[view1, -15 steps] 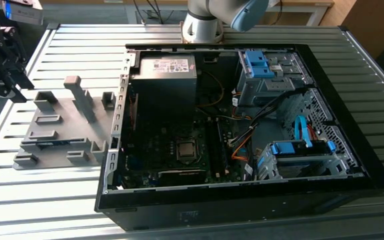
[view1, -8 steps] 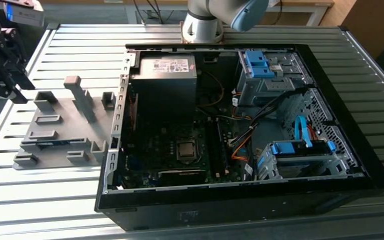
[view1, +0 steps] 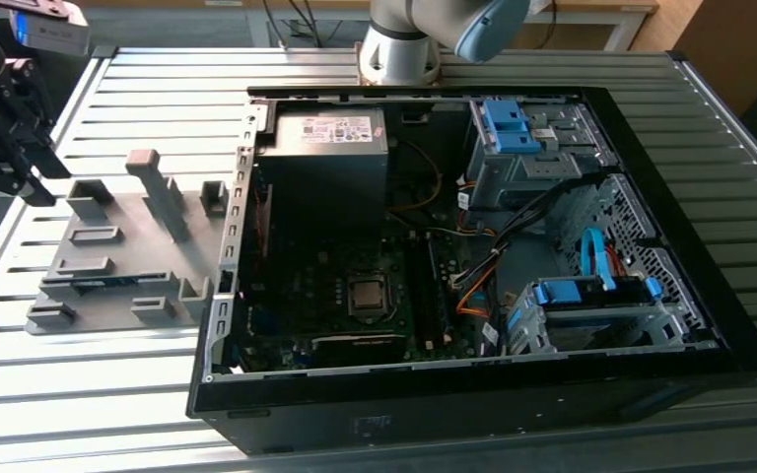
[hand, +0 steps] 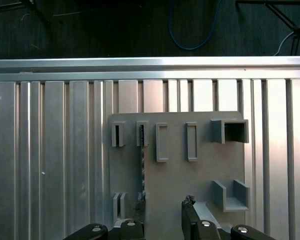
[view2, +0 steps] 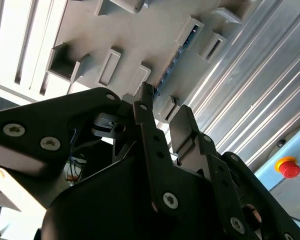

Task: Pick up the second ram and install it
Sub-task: 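Pick up the second ram and move it above second insertion slot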

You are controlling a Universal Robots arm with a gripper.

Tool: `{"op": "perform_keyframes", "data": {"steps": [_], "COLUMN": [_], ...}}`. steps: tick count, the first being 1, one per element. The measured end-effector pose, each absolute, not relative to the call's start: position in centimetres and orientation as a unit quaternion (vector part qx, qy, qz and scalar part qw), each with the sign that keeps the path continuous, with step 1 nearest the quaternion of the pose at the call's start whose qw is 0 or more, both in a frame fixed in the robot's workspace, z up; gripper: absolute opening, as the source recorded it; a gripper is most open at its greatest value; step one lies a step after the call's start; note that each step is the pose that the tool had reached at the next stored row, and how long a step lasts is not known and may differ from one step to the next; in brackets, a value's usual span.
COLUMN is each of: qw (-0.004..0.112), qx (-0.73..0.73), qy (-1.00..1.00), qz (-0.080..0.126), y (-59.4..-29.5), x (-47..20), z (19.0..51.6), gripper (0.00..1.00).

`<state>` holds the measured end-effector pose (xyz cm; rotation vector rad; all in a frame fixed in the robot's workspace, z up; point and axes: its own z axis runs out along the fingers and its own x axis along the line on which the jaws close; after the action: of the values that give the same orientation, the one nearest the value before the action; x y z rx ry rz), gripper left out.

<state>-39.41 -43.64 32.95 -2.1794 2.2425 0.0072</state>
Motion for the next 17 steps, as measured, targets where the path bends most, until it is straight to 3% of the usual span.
{"op": "perform_keyframes", "data": {"steps": [17], "qw": [0.007], "qx": [-0.697], "qy": [0.717], "qz": [0.002], "y": [-43.8], "x": [-39.4], "z": [31.6], "gripper": [0.41]}}
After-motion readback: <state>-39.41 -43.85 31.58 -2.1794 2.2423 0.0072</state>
